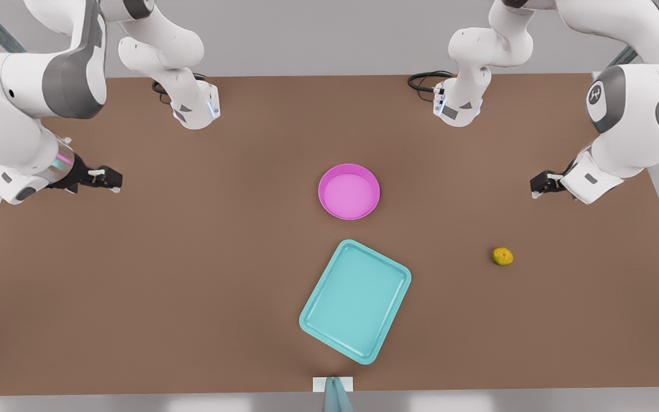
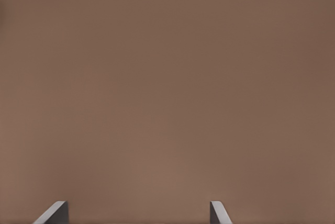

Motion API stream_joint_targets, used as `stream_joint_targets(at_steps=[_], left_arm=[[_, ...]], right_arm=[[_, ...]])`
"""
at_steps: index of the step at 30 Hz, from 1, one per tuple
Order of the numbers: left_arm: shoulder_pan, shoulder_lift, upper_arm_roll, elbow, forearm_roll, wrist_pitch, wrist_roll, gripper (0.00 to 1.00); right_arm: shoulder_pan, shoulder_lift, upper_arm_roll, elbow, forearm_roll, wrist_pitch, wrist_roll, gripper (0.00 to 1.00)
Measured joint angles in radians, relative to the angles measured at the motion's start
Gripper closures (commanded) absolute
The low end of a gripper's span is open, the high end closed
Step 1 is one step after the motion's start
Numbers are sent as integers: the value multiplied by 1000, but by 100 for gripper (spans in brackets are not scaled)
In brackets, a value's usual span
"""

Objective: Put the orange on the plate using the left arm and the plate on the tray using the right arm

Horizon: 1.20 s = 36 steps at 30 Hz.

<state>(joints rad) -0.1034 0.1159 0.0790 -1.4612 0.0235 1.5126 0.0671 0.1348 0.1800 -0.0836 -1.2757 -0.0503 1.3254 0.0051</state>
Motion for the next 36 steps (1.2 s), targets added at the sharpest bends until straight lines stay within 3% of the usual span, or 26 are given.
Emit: stream_joint_targets(at_steps=[2,5,10,20,36], left_arm=[[-1,28,4,-1,0,0,5,0],[5,254,9,-13,-4,28,11,0],[7,415,9,-204,-17,281,23,0],[62,480,11,-269,-14,582,39,0],[86,546,25,-284,-11,660,52,0]], right_arm=[[-1,7,0,1,-1,5,-1,0],[-2,15,0,1,-1,10,-2,0],[3,17,1,-1,-1,13,-3,0],[21,29,1,-5,0,10,0,0],[15,46,0,-7,5,9,2,0]])
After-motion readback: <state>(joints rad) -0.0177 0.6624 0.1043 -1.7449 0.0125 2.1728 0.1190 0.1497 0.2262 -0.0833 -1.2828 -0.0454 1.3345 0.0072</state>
